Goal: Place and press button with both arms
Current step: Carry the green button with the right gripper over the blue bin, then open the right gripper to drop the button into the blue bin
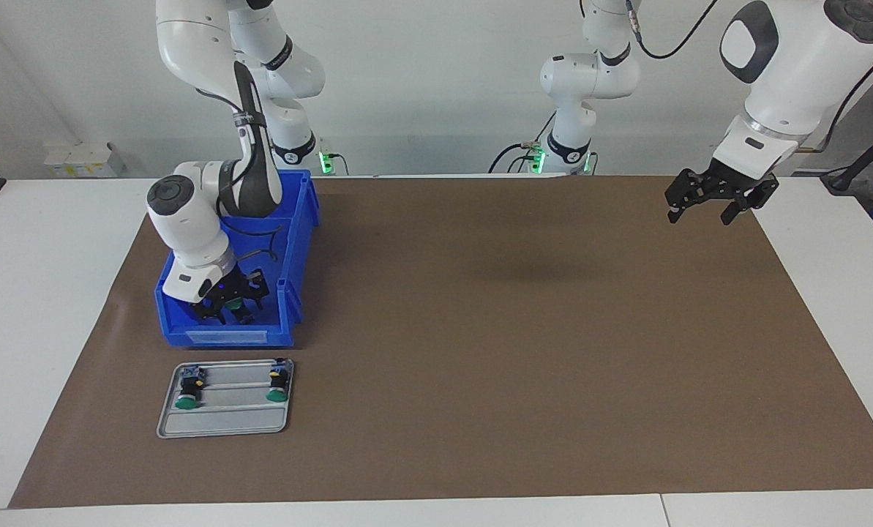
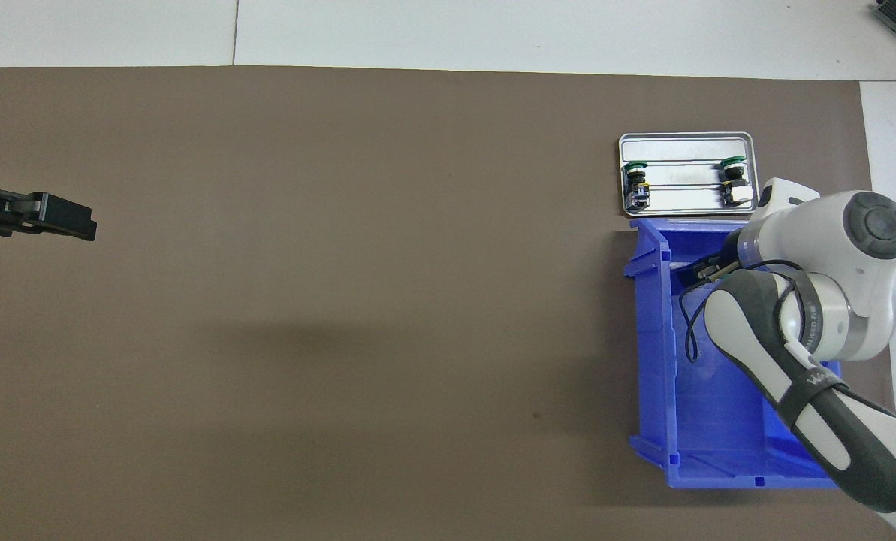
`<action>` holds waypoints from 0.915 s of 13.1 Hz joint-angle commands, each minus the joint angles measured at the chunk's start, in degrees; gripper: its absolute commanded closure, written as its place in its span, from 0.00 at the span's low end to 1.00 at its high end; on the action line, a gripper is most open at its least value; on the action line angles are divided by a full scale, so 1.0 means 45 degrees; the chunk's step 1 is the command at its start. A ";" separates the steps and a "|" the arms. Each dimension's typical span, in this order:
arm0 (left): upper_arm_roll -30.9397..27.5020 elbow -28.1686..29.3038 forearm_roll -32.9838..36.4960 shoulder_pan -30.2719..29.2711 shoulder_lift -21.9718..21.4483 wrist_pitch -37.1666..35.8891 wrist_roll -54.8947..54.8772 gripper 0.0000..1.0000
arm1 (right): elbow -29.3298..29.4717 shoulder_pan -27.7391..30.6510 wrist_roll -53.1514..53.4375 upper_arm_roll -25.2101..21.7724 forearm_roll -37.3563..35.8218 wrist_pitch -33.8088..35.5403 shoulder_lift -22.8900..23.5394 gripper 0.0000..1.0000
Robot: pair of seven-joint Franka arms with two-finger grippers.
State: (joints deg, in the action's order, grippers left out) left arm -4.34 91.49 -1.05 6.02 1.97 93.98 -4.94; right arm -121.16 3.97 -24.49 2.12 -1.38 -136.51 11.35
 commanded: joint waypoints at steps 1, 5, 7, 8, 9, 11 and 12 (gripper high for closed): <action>0.0105 0.0431 0.0174 -0.0127 -0.0379 0.0130 0.0023 0.01 | 0.0456 0.0054 0.0829 0.0133 0.0209 0.0897 -0.0664 0.00; 0.0105 0.0431 0.0174 -0.0127 -0.0379 0.0130 0.0023 0.01 | 0.1240 0.0035 0.3518 0.0133 0.0189 0.2209 -0.1678 0.00; 0.0105 0.0431 0.0174 -0.0127 -0.0379 0.0130 0.0023 0.01 | 0.1998 0.0035 0.5198 0.0153 0.0189 0.3396 -0.1954 0.00; 0.0105 0.0431 0.0174 -0.0127 -0.0379 0.0130 0.0023 0.01 | 0.2622 0.0035 0.5961 0.0172 0.0170 0.4176 -0.1955 0.00; 0.0105 0.0431 0.0174 -0.0127 -0.0379 0.0130 0.0023 0.01 | 0.3227 0.0015 0.6472 0.0172 0.0170 0.4938 -0.1993 0.00; 0.0105 0.0431 0.0174 -0.0127 -0.0379 0.0130 0.0023 0.01 | 0.4050 0.0035 0.6769 0.0172 0.0170 0.6054 -0.2285 0.00; 0.0105 0.0431 0.0174 -0.0127 -0.0379 0.0130 0.0023 0.01 | 0.4653 0.0035 0.6789 0.0172 0.0170 0.6794 -0.2403 0.00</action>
State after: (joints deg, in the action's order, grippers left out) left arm -4.34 91.49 -1.05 6.02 1.97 93.98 -4.94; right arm -104.45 3.83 4.56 2.49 -1.33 -110.97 1.19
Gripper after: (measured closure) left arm 0.009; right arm 0.000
